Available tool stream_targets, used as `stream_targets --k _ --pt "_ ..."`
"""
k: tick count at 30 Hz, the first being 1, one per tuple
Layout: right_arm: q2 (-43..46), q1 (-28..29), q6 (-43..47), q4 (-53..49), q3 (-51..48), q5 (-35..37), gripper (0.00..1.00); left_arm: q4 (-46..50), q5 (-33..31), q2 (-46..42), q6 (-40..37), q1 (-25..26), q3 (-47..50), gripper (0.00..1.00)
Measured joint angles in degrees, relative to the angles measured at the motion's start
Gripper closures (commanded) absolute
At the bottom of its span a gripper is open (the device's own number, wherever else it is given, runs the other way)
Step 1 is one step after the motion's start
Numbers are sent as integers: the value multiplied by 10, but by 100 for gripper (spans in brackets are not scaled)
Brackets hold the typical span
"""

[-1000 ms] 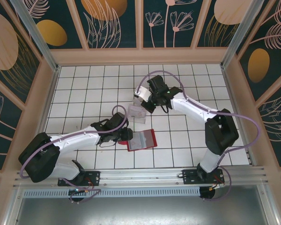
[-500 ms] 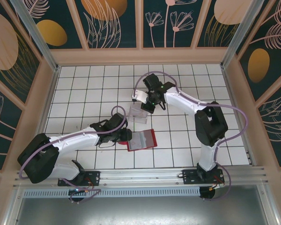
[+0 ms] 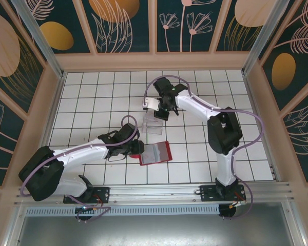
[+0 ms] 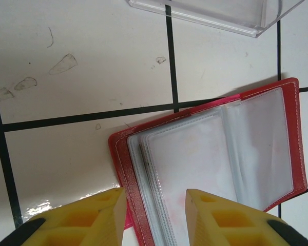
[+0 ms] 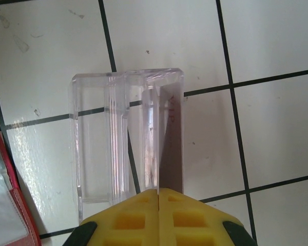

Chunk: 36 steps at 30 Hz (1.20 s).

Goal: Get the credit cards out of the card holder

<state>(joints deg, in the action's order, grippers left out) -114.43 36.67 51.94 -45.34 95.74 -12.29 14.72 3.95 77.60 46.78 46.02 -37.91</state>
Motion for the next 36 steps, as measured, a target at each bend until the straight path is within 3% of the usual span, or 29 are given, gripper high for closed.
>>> stream_targets --k 6,14,23,29,36 --pt "-27 0 18 -42 37 -9 99 1 0 0 0 0 0 63" --pt "-45 -2 21 -59 59 -7 72 2 0 0 0 0 3 63" --pt "5 -2 -7 29 4 41 68 5 -2 -17 0 -12 4 63" --pt "96 -1 -134 115 -59 39 69 1 2 -27 0 -44 15 63" --pt "206 35 -372 206 -193 66 71 -13 16 -28 -8 -81 23 61"
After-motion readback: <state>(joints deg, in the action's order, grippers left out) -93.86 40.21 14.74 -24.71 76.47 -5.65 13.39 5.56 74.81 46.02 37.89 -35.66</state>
